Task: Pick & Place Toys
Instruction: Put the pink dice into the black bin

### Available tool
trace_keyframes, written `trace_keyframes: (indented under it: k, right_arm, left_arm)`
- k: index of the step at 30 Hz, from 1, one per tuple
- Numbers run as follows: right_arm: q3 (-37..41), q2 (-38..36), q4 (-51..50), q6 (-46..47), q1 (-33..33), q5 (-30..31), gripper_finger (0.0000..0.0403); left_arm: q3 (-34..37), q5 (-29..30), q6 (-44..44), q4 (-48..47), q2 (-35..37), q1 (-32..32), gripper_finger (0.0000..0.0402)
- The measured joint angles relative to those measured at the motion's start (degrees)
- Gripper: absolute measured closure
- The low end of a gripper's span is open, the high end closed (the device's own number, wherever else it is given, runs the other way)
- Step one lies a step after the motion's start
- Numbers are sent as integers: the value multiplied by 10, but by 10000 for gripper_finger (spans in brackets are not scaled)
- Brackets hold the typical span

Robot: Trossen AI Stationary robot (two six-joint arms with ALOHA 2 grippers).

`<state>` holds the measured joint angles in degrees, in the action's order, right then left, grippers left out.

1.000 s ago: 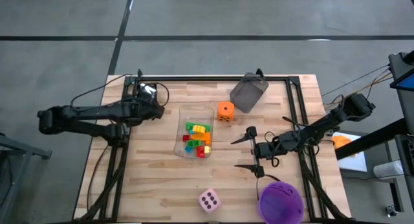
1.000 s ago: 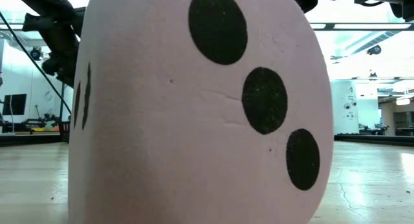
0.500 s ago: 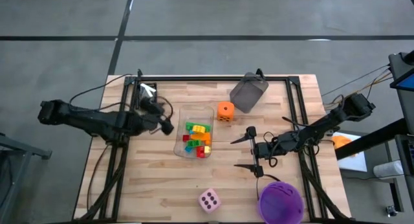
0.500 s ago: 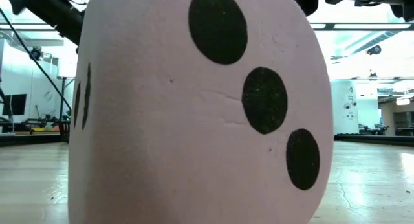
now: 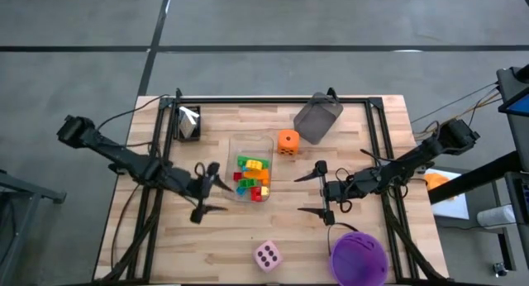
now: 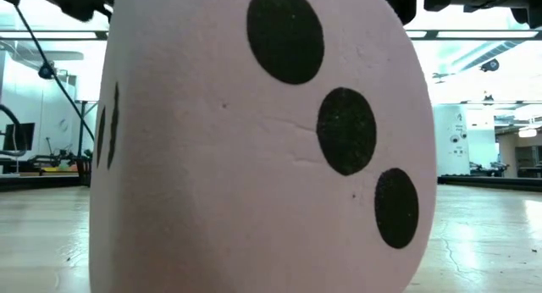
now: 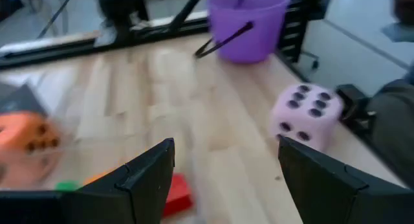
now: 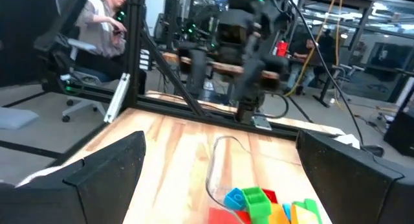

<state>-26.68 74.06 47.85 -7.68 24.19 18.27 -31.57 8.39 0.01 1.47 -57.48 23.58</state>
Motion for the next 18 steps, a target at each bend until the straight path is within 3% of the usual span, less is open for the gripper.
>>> trace_keyframes:
  k: [9,18]
  right_arm:
    - [0,0,-7,0,-1,11,4]
    - [0,0,-14,0,-1,16,4]
  left_arm:
    - [-16,6,28,99,-125,44,116]
    - [-117,8,76,43,-286,75,32]
